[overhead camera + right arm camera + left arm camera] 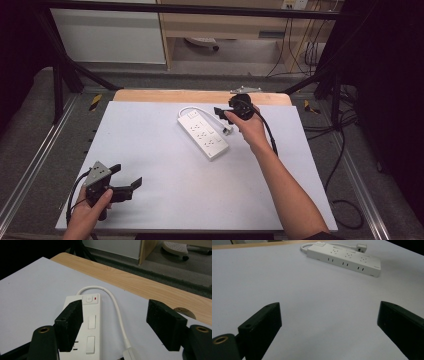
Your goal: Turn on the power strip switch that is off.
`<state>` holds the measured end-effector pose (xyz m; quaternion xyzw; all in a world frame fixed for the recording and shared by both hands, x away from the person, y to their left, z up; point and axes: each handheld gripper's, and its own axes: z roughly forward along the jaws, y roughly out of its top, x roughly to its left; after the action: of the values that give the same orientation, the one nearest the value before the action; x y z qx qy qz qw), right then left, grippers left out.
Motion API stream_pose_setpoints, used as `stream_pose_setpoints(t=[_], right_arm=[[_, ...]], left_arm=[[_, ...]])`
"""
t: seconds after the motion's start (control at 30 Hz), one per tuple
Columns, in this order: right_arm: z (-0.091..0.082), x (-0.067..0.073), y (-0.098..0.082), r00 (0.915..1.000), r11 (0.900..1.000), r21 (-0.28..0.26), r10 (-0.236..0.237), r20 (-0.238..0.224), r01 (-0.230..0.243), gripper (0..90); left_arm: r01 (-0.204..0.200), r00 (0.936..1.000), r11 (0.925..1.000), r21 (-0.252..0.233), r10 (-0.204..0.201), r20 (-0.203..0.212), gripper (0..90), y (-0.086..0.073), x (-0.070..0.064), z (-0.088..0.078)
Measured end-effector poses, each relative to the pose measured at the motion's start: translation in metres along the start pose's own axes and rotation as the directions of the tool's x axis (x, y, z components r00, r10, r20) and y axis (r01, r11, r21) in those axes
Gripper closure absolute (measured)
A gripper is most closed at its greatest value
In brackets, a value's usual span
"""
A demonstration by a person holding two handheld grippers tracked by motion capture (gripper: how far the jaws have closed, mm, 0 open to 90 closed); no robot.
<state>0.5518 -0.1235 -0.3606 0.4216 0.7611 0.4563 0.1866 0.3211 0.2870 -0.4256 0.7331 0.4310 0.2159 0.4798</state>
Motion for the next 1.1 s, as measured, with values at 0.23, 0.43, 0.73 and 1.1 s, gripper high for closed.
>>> stream_pose_setpoints(t=[0.23, 0.43, 0.73, 1.1], right_arm=[[0.01, -0.004, -0.005, 0.9998, 1.0, -0.002, 0.016, 0.012, -0.016, 35.5], [0.018, -0.005, -0.009, 0.9994, 0.999, 0.007, 0.034, 0.012, -0.034, 40.4], [0.028, -0.002, -0.014, 0.999, 0.999, -0.002, 0.044, 0.01, -0.044, 50.6], [0.04, 0.005, -0.021, 0.9991, 0.999, -0.018, 0.039, -0.018, -0.039, 71.6]], left_arm=[[-0.001, 1.0, 1.0, -0.002, 0.001, 0.001, 5.6, 0.0, 0.0, 0.0], [-0.001, 1.0, 1.0, -0.003, 0.001, 0.002, 5.6, 0.0, 0.0, 0.0], [-0.002, 1.0, 1.0, -0.004, 0.002, 0.002, 5.6, 0.0, 0.0, 0.0], [-0.004, 1.0, 1.0, -0.001, 0.004, 0.004, 5.6, 0.0, 0.0, 0.0]])
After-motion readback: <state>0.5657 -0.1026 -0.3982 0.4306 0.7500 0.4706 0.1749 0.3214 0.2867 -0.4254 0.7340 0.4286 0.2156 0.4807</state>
